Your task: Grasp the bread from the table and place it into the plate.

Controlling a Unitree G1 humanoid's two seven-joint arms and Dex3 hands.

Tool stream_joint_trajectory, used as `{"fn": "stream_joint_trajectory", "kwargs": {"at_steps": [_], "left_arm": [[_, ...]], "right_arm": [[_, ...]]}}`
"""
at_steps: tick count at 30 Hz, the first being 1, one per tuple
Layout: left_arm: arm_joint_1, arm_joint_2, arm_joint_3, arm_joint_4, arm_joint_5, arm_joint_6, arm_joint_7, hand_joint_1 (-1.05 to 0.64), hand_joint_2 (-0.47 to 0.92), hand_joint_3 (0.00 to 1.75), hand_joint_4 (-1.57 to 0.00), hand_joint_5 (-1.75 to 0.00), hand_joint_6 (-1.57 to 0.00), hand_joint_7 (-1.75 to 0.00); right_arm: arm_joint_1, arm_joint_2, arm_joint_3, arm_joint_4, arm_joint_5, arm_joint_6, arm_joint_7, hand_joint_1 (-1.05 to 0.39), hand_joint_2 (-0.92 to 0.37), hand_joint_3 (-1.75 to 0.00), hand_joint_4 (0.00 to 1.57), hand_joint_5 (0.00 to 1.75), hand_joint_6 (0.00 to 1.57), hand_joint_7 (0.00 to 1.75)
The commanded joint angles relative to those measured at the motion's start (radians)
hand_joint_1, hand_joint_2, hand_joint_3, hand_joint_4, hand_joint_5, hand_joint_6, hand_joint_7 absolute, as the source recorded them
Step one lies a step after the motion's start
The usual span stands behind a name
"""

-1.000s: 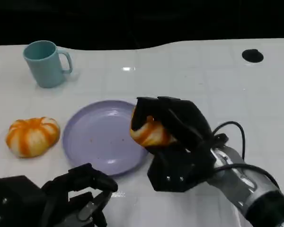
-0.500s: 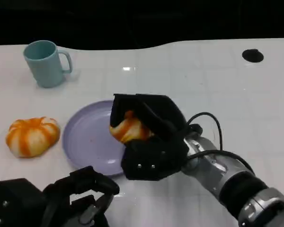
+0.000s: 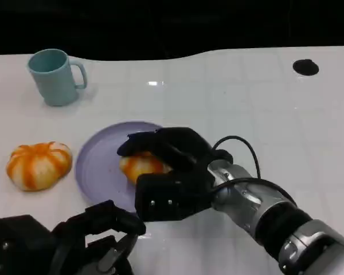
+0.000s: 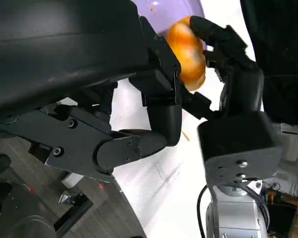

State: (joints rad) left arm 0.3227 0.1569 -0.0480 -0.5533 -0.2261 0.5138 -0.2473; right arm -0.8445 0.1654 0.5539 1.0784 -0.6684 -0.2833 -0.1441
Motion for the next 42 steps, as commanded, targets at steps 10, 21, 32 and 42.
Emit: {"fn": "stream_joint_trajectory", "kwargs": {"at_steps": [10,21,32,42], "left_arm": [[-0.002,0.010,0.005,0.001,0.004,0.000,0.009,-0.31,0.80,0.72,-0.65,-1.75,-0.60,-1.34],[-0.004,0.001,0.012,0.002,-0.008,0.007,0.010,-0.30,0.80,0.73,-0.65,-1.75,-0.59,-1.34],[-0.011,0.011,0.013,0.017,-0.006,-0.008,0.001,-0.31,0.78,0.76,-0.65,-1.75,-0.59,-1.35],[-0.015,0.016,0.015,0.021,-0.007,-0.004,0.004,-0.31,0.79,0.76,-0.63,-1.75,-0.58,-1.35]], "right_arm": [[-0.011,-0.041,0.013,-0.109,0.005,0.076,0.157,-0.77,-0.92,-0.32,0.05,0.10,0.14,0.01],[0.088,-0.144,0.004,-0.327,0.018,0.060,0.215,-0.77,-0.92,-0.28,0.07,0.15,0.16,0.02],[0.330,-0.329,-0.074,-0.691,0.100,-0.082,0.231,-0.68,-0.92,-0.15,0.12,0.66,0.35,0.07],[0.529,-0.417,-0.181,-0.894,0.196,-0.134,0.242,-0.53,-0.92,-0.15,0.36,0.84,0.58,0.18]]}}
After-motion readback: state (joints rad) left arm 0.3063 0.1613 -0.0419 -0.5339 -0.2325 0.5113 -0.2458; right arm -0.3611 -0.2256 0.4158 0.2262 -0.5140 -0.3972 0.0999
